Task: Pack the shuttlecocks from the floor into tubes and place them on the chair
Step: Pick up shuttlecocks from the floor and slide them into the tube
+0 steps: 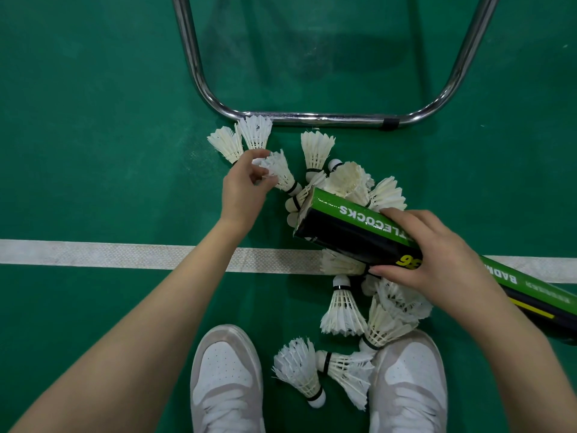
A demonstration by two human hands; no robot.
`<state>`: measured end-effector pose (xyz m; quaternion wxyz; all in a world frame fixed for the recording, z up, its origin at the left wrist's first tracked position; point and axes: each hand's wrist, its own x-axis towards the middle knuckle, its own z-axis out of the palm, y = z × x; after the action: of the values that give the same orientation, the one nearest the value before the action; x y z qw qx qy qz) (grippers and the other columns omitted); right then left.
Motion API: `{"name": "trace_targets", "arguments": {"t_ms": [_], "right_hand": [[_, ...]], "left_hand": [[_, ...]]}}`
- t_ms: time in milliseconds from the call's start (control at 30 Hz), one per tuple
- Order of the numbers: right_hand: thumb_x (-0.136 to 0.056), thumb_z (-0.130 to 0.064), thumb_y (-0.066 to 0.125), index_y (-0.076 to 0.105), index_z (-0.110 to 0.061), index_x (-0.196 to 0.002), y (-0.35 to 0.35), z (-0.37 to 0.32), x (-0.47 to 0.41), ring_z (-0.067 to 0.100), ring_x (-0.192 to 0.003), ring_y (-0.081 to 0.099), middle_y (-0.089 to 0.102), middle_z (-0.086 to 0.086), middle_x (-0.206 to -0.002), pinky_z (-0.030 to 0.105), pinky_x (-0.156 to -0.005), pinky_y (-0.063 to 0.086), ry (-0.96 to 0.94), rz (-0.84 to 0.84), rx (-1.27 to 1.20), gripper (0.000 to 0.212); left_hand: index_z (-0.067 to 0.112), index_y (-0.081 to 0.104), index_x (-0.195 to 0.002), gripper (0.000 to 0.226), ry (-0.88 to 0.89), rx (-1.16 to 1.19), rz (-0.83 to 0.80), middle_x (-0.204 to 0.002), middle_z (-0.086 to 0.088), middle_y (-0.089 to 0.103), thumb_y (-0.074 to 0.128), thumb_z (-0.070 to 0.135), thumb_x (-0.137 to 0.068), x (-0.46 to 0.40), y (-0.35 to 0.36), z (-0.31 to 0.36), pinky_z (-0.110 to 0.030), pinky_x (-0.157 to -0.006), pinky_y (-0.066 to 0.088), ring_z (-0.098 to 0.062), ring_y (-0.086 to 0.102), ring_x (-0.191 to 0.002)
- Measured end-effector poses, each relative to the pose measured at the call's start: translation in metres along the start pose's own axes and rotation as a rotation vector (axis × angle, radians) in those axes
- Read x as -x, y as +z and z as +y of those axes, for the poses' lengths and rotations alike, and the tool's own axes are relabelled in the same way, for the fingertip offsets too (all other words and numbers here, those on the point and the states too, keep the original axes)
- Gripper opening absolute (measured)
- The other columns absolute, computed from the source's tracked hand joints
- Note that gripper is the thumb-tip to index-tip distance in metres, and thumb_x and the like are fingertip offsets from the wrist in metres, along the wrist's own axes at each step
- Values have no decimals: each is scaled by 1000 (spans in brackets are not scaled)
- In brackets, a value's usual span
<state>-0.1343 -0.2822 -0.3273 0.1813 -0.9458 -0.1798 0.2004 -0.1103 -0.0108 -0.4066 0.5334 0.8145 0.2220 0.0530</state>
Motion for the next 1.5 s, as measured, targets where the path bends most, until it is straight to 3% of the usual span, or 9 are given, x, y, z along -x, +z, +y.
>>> {"name": "trace_targets", "arguments": {"t_ms": [133,400,733,1133,1367,1500], "right_hand": [[-66,-53,69,35,-37,-135,0,0,0,21,-107,50,44,-9,-125,39,-88,46,-5,3,-4,79],[-67,-53,69,35,-37,-136,0,-1,1,22,-109,50,44,-8,-127,38,-88,44,-10,2,15,78],[-67,-53,69,35,-35,-137,1,-7,2,19,-112,47,44,-7,-128,37,-92,40,-43,2,26,79],[-67,-52,70,37,-35,-136,2,-8,3,18,-111,47,46,-8,-126,37,-92,40,-59,10,28,78],[-67,-48,72,40,-32,-135,3,-9,5,19,-109,49,48,-6,-124,39,-92,42,-81,21,31,77],[-67,-47,74,40,-32,-135,4,-10,5,19,-110,48,48,-6,-126,38,-93,40,-86,24,35,78]], "left_hand": [[18,61,-113,35,-29,34,95,-72,6,58,71,5,-82,15,-5,9,-18,-75,49,-5,55,-68],[28,60,-100,37,-69,362,293,-67,5,65,72,0,-79,77,-40,38,-18,-79,50,-3,62,-73],[29,58,-105,41,-52,431,61,-68,5,67,71,0,-79,105,-33,59,-15,-74,50,-6,63,-73],[32,58,-111,41,-51,410,-106,-67,8,69,68,4,-83,113,-23,54,-14,-75,47,-2,63,-74],[40,56,-113,48,20,262,-194,-66,16,49,75,26,-72,116,-22,51,-12,-78,39,-2,49,-71],[46,50,-118,64,22,198,-174,-71,8,36,81,18,-70,117,-17,51,-10,-77,38,-2,42,-68]]}}
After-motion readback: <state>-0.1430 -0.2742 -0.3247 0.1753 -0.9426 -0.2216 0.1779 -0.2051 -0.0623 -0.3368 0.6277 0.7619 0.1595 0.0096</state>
